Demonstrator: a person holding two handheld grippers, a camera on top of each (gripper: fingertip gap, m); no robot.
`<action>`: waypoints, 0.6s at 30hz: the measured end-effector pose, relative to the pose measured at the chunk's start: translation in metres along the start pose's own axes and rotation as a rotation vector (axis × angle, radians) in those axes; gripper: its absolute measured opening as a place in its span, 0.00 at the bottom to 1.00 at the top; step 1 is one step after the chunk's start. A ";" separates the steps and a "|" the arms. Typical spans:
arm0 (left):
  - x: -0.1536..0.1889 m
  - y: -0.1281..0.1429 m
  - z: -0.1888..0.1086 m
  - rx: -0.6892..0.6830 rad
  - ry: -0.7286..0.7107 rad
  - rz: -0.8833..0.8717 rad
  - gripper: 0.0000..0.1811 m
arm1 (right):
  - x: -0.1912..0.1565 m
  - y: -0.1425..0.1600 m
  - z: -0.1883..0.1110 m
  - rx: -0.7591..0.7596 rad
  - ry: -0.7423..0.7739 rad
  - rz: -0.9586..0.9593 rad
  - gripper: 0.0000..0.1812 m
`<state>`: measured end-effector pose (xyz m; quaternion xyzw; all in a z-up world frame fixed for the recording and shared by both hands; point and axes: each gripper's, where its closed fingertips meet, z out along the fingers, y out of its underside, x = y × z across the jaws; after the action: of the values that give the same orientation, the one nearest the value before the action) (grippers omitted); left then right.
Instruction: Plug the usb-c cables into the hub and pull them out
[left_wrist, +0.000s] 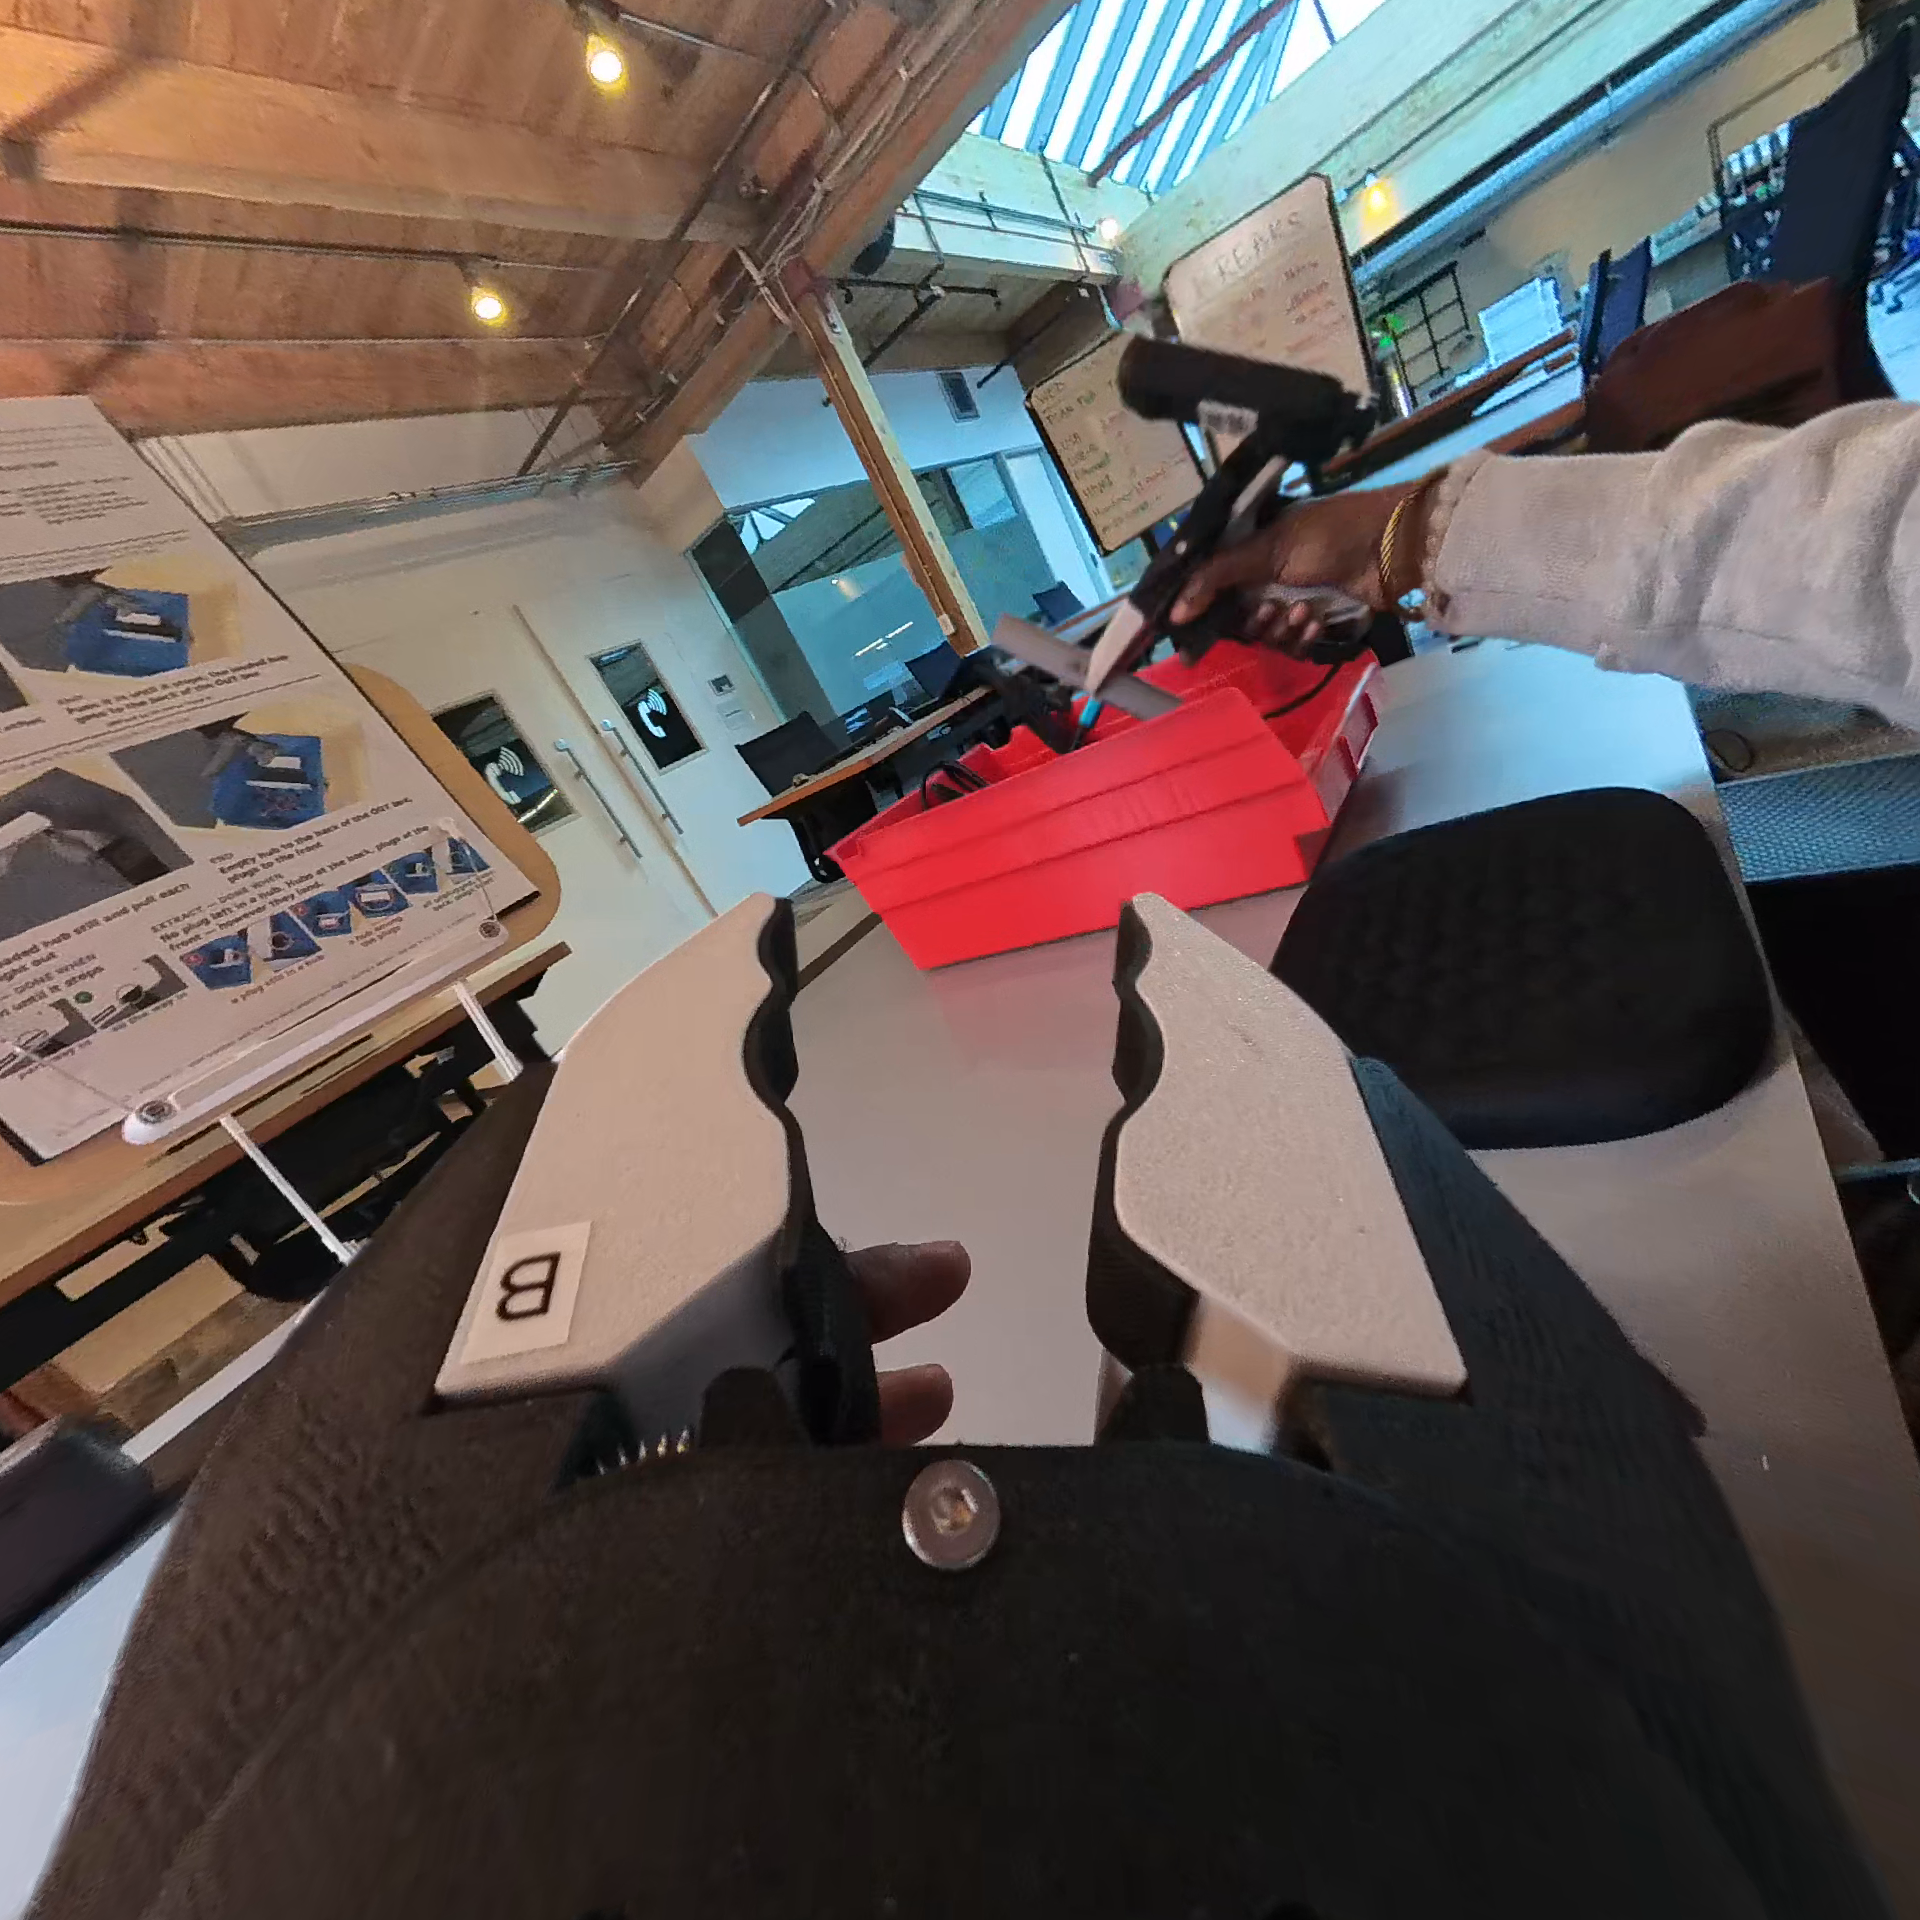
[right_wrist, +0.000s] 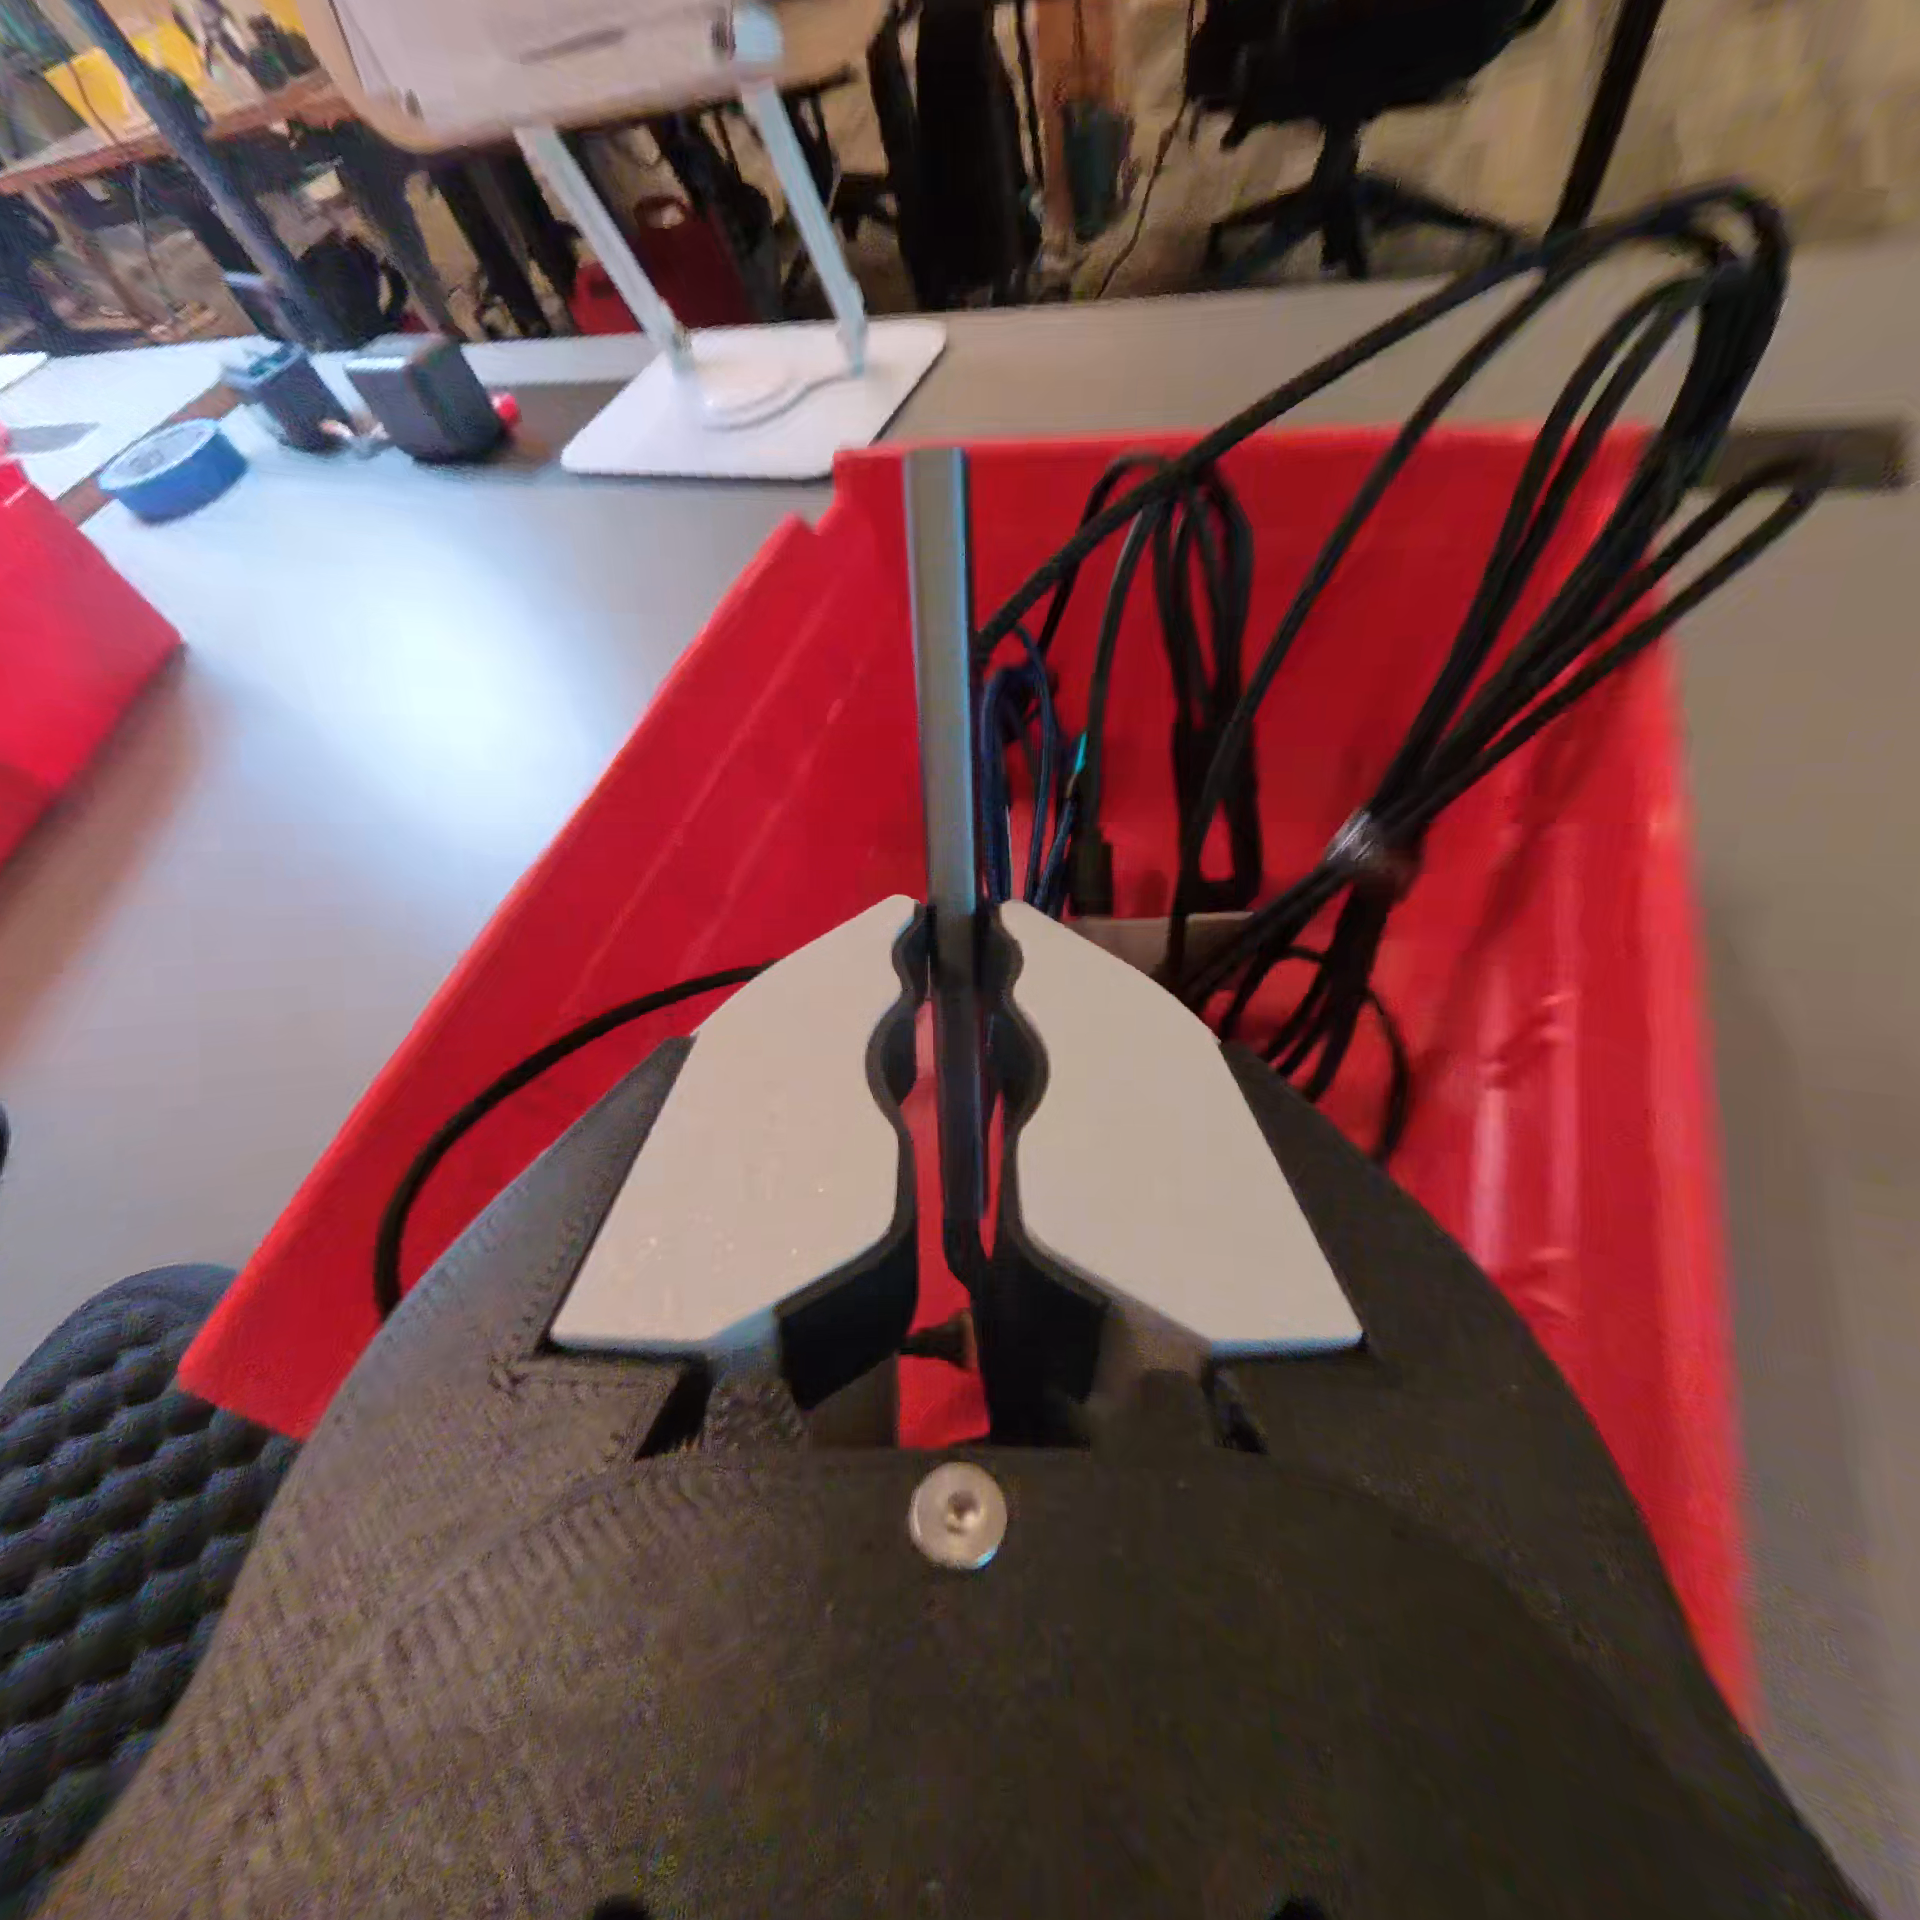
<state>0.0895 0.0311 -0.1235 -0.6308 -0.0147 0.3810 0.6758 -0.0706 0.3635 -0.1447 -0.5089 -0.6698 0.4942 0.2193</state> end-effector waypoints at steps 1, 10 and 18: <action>0.002 0.001 0.000 -0.004 0.007 0.009 0.33 | -0.004 0.007 0.007 -0.008 -0.016 0.021 0.05; -0.006 -0.001 -0.002 0.013 -0.016 -0.046 0.33 | -0.020 0.019 0.034 -0.208 0.092 -0.047 0.23; -0.002 0.001 0.000 -0.004 -0.011 -0.011 0.33 | -0.044 -0.061 -0.029 0.158 0.441 -0.137 0.45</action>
<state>0.0879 0.0296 -0.1233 -0.6302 -0.0226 0.3804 0.6765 -0.0592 0.3374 -0.0695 -0.5392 -0.5979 0.4058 0.4325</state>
